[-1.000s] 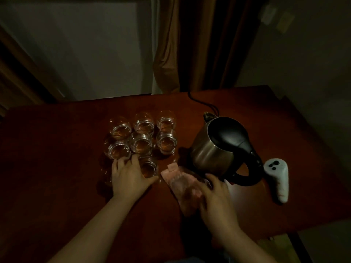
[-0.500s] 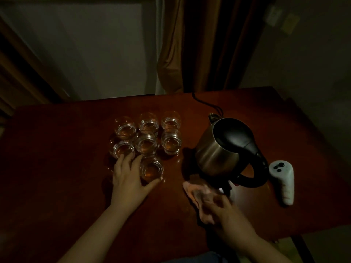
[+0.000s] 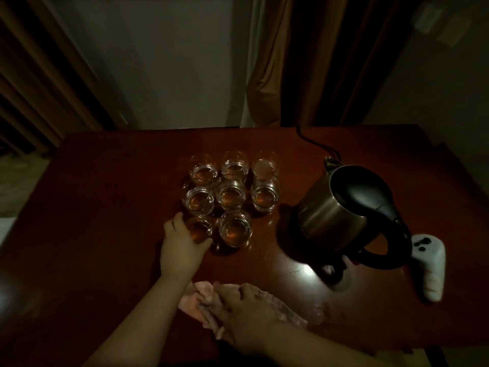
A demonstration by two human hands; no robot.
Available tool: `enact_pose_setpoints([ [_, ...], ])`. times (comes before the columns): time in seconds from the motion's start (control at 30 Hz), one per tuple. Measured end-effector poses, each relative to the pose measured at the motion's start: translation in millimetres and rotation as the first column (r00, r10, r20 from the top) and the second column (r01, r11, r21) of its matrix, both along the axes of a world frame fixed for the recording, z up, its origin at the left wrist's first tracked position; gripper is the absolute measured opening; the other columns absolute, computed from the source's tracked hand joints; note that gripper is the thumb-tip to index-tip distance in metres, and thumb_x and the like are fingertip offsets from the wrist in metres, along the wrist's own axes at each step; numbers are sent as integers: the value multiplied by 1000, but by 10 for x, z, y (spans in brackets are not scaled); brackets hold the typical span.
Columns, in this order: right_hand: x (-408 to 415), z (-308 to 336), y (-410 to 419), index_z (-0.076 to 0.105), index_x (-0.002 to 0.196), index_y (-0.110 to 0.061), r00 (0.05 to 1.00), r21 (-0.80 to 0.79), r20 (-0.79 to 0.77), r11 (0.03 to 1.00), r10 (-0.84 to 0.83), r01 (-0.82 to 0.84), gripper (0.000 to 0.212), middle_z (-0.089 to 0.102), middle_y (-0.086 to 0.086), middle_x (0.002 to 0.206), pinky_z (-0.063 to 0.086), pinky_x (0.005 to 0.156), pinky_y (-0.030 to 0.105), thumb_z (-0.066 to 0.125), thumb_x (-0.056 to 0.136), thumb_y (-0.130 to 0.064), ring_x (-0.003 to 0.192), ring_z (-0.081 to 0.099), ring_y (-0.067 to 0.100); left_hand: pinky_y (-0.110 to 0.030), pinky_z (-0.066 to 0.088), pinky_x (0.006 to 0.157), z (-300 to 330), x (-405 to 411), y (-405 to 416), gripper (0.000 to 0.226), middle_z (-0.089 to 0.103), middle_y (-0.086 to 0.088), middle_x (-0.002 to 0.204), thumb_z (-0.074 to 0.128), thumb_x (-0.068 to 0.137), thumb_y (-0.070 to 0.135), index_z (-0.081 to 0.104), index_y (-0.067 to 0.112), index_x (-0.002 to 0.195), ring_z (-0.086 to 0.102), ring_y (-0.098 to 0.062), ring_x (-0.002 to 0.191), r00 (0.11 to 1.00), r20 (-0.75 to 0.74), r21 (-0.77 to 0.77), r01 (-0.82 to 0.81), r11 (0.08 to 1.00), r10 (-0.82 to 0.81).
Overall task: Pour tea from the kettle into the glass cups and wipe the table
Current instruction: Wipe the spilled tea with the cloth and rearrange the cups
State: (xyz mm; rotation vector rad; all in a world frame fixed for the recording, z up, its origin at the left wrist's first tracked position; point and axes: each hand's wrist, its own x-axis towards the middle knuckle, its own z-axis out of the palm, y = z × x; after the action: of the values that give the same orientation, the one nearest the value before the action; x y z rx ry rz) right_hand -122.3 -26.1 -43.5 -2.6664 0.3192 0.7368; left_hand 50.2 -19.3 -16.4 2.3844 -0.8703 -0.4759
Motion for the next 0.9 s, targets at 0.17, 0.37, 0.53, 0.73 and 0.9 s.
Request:
enact_pose_setpoints([
  [0.17,321,-227,91,5,149,-19,995,-66,-66,995,70,-74,66,-26,-1,157,35,93,59,39,95,-32,134,16,51,-34,42,78,100,137,190,85,43,-10,132,84,61,35,40,14,131,49,-26,113,994,-23,-85,-111,990,110],
  [0.37,841,114,-4,-14,146,-13,982,-131,-117,982,-148,132,66,-38,13,149,36,101,52,29,99,-31,137,16,46,-36,40,85,443,360,547,89,42,-13,133,87,58,26,41,13,133,49,-29,115,977,-5,-129,-213,969,214],
  [0.53,1297,162,-342,-14,145,-10,936,-37,-170,951,-308,307,66,-29,13,153,36,104,53,28,99,-30,143,-18,37,-38,51,85,495,406,737,90,53,-5,126,87,49,45,47,21,126,58,-19,105,980,-26,-134,-199,971,197],
  [0.73,1250,29,-363,-14,147,-20,900,18,-31,900,-435,436,72,-27,5,156,48,87,48,35,96,-36,143,12,36,-29,43,81,546,234,703,83,43,6,118,88,55,28,45,20,126,52,-14,102,990,-30,-162,-141,977,138],
  [0.9,501,-53,-88,-9,147,-30,961,-26,87,964,-262,265,70,-20,0,158,37,97,49,35,94,-38,124,36,44,-25,39,77,440,149,515,80,43,3,120,86,58,29,45,20,126,48,-12,103,997,-43,-157,-74,985,68],
])
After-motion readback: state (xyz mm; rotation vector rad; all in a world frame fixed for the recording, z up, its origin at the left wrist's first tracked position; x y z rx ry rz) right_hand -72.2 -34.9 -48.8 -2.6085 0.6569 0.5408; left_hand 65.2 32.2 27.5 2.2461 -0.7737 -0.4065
